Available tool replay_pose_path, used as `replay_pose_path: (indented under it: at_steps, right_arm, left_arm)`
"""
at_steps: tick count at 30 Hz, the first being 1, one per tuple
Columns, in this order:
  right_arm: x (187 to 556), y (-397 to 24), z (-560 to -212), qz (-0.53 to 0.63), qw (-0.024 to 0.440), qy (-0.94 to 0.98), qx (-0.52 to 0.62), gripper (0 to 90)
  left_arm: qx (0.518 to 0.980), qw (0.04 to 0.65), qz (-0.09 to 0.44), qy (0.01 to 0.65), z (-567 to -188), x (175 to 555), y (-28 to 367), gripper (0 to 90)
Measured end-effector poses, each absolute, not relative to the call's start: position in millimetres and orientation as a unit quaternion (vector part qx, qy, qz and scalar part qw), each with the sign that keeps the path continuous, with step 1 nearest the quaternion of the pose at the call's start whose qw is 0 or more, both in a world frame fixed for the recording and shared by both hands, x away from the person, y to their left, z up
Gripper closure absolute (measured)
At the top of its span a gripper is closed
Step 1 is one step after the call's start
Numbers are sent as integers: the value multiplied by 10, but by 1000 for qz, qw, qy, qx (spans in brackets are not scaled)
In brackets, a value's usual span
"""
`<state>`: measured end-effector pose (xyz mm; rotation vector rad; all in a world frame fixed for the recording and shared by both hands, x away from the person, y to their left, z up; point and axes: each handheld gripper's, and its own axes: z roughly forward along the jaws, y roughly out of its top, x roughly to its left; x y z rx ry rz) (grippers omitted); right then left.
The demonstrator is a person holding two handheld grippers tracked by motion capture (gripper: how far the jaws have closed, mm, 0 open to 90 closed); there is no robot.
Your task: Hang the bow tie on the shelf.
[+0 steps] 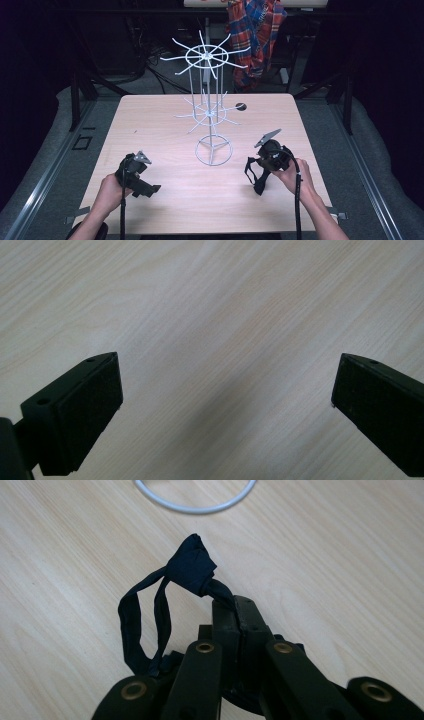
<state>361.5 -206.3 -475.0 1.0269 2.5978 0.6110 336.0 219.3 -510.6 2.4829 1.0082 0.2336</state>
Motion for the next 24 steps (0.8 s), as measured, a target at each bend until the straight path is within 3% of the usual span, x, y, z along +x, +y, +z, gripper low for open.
replay_pose_path:
  at_steps: [24]
  right_arm:
    - [3513, -2105, -4455, 259, 180, 882, 349, 890]
  left_arm:
    - [896, 237, 84, 366, -5092, 3353, 2196, 0]
